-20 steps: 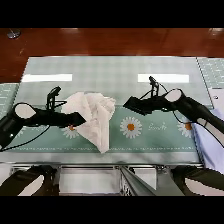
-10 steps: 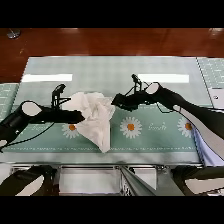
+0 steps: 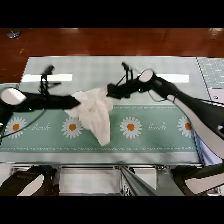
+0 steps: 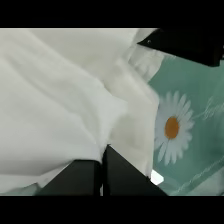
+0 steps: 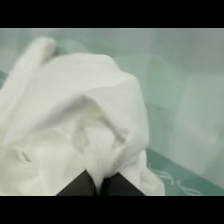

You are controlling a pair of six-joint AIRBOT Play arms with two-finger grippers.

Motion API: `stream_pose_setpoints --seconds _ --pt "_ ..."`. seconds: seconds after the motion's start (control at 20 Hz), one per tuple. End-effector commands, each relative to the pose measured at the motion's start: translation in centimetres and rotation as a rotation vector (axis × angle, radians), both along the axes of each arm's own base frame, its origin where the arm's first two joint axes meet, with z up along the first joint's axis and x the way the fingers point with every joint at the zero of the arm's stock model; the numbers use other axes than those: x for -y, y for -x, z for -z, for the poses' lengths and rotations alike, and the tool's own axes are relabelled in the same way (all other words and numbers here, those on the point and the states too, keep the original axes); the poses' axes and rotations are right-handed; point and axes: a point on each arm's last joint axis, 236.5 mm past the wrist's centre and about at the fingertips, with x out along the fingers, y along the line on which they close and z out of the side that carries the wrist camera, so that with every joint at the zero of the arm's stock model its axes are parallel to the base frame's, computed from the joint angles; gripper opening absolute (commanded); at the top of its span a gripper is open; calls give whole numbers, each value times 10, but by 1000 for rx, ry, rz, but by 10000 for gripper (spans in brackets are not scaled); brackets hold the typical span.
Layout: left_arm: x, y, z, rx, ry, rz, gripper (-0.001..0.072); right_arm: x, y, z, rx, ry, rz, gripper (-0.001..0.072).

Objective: Fold the shirts.

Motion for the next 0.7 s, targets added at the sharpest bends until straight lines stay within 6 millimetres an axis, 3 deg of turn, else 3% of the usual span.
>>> stream_pose_setpoints --seconds 0.0,0.05,0.1,0.15,0.25,0.35,0.45,0.55,0.65 --pt "-22 -49 -151 351 96 -110 29 55 -52 -134 329 61 83 22" --pt "-31 -54 -201 463 103 -132 29 77 -58 -197 476 70 120 22" --pt "-39 -53 -242 554 100 -146 29 99 -51 -255 615 97 145 22" --pt "-47 -47 -277 632 93 -156 29 118 -35 -300 730 143 162 22" --pt "-65 -26 -331 759 53 -182 29 156 14 -363 884 230 193 22" --pt "-79 -1 -360 832 4 -210 29 185 71 -395 941 289 196 22" --pt "-94 21 -367 870 -79 -247 29 211 121 -405 949 350 197 23" --pt "-106 40 -355 849 -200 -260 29 234 158 -402 913 397 219 23" --pt "-119 51 -333 786 -286 -283 29 246 181 -385 848 417 235 23"
